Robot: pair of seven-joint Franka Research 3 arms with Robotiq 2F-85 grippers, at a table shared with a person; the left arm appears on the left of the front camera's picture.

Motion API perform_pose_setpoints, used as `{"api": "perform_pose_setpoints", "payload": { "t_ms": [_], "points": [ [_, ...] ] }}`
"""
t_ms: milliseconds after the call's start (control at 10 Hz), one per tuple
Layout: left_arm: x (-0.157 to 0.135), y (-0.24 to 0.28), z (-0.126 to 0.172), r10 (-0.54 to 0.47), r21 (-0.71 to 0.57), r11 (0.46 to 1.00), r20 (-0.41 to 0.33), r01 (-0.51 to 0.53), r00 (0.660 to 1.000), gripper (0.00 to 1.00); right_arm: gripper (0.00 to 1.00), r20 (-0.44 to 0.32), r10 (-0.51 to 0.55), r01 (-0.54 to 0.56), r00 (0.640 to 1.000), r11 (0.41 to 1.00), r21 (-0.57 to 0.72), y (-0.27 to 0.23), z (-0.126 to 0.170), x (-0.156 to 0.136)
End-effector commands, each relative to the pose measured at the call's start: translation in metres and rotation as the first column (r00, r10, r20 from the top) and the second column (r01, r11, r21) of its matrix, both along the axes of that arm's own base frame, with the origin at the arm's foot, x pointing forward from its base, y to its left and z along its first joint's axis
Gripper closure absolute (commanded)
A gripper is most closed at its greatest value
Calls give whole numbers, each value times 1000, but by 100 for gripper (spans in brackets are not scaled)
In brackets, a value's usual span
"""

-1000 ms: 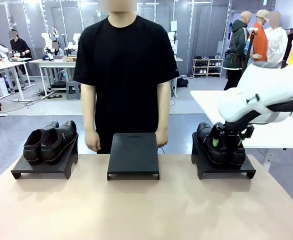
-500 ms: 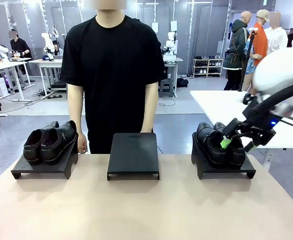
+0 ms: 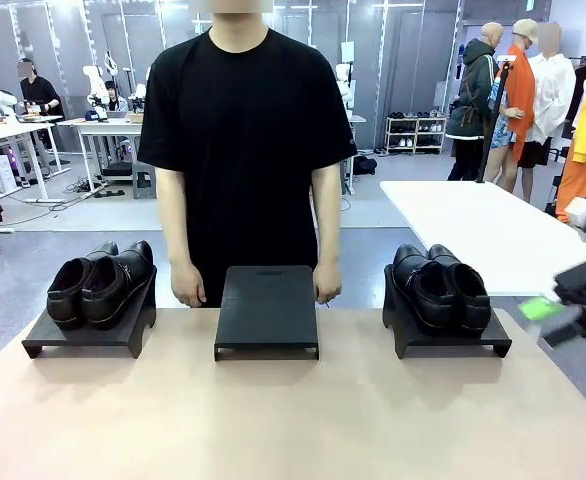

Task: Place the shoes on the stand as instructed by the person.
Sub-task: Pick up another pair of Shoes and place it on the Shoes Stand indicated by the person.

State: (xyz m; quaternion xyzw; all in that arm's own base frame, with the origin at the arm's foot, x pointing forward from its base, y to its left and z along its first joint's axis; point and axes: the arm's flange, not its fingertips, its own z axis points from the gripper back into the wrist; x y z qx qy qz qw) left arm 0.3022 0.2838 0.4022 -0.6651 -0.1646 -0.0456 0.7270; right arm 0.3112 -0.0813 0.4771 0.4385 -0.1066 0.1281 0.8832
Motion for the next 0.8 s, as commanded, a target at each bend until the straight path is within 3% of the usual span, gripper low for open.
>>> {"api": "perform_pose_setpoints", "payload": {
  "t_ms": [0,400,600,700],
  "points": [
    [-3,-2,0,4,20,1000,-2,-4,1000,0,0,-20,9,-7,1000,994,105,-26,-26,-30],
    [-3,-2,0,4,20,1000,-2,-4,1000,0,0,-48,-68,78,997,960,268,-59,-69,-66],
    [-3,-2,0,4,20,1000,-2,-4,1000,0,0,-55,-97,108,994,959,262,-54,-76,-70],
    [-3,-2,0,4,20,1000,-2,-4,1000,0,0,-79,-73,90,994,966,243,-79,-61,-58]
  ]
}}
